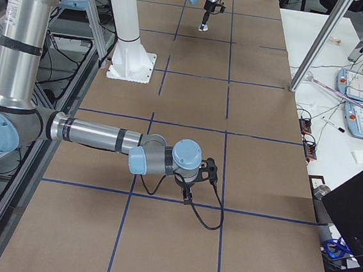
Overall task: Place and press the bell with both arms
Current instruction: 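Carry the white-and-blue bell with the left gripper to the table center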
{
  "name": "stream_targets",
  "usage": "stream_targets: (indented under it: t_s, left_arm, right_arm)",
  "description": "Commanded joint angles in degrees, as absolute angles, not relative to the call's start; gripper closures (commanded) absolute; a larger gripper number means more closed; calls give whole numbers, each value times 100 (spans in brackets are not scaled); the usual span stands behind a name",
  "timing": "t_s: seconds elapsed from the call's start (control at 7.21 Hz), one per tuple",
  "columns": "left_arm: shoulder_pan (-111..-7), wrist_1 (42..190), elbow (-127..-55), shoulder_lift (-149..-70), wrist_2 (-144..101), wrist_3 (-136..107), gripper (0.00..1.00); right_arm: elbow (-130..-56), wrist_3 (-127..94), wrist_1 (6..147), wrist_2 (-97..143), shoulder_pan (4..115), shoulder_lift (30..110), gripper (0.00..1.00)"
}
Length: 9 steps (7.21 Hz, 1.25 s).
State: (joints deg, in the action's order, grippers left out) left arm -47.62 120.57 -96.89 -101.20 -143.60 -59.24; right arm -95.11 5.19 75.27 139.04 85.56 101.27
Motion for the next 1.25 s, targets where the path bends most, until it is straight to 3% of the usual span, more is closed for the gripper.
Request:
stream_targets:
  t_s: [0.0, 0.42, 0.55, 1.11]
  left_arm:
    - [-4195, 10735, -9494, -11744, -13612, -6327, 100]
    - [-3762, 10476, -6768, -14362, -12633, -7038, 100]
    - [-3753, 10485, -6228, -14779, -12526, -7075, 98]
    - [-3463, 10485, -6082, -14915, -12173, -7734, 91]
  right_arm:
    - [-9422, 519, 7523, 13904, 8552, 10116, 0]
    - [-9185, 510, 7523, 13922, 8526, 9862, 0]
    - [-9185, 501, 7523, 13931, 8525, 9861, 0]
    - [-9176, 510, 7523, 13931, 8499, 9861, 0]
